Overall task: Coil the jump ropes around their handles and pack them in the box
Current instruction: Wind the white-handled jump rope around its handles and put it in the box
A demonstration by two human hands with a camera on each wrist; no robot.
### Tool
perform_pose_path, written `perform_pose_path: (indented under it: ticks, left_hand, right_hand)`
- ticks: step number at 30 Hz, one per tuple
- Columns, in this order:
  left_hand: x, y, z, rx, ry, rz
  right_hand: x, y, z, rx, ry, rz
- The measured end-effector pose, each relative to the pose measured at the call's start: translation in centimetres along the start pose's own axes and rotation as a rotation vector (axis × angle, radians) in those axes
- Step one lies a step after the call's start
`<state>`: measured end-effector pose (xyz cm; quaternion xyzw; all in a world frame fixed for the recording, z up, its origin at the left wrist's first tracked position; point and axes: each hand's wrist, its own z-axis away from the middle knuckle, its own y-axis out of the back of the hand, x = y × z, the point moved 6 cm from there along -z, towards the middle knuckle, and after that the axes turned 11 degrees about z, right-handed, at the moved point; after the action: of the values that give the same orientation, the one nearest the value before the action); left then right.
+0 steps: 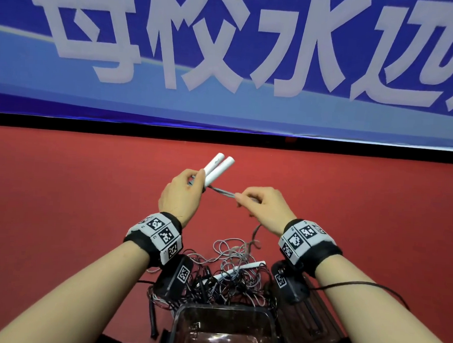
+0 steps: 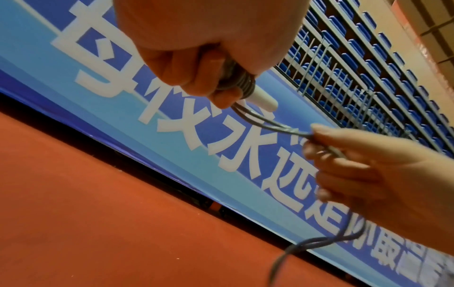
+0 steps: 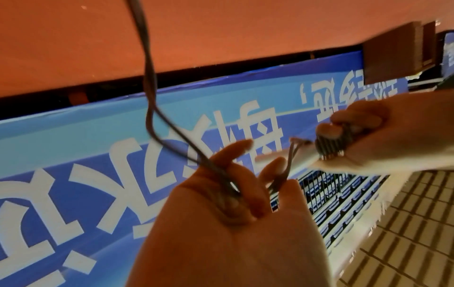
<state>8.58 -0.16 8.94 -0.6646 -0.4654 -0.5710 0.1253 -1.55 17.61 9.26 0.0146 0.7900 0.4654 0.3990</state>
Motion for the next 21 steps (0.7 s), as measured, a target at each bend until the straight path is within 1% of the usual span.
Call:
perform_pose_path:
  ticks: [1,3,5,7,9,11,14,17,19,21]
  left_hand:
    - [-0.3,0.4,-0.2,0.021,0.023,-0.017]
    - [-0.6,0.8,-0.5,0.034,0.063,-0.069]
    - [-0.4,0.6,-0.4,0.001,0.081,-0.174]
    - [-0.1,0.2,-0.1,-0.035,0.078,-0.311]
    - [0.2,-0.1,0.3,-0.060,0.036,-0.451]
    - [0.7,-0.6,0.8,-0.101,-0.043,-0.586]
    - [1.3,-1.5,1.4,-0.209,-0.152,-0.714]
    - [1.9,-2.3,1.9,-0.322,-0.217,-0.724]
    - [2.3,-2.7,2.6,-0.434,-0.254,-0.636]
    - [2.8,-3.1,3.4,-0.548,-0.268,-0.510]
  right_hand:
    - [-0.5,0.7,-0.1,0.053,0.027,0.005]
    - [-1.7,1.3,-0.1,0.104,0.099,0.071]
    - [-3.0,1.2,0.1,0.114,0.180,0.141]
    - [-3.9,1.1,0.3,0.125,0.232,0.156]
    - [-4.4,1.1,0.4,0.137,0.257,0.172]
    - [-4.5,1.2,0.4,0.157,0.258,0.200]
    - [-4.3,1.5,0.3,0.178,0.224,0.222]
    - [-3.5,2.0,-0.1,0.198,0.165,0.203]
    - [-2.9,2.3,-0.3,0.208,0.138,0.167]
    - [-2.5,2.4,-0.4,0.188,0.122,0.149]
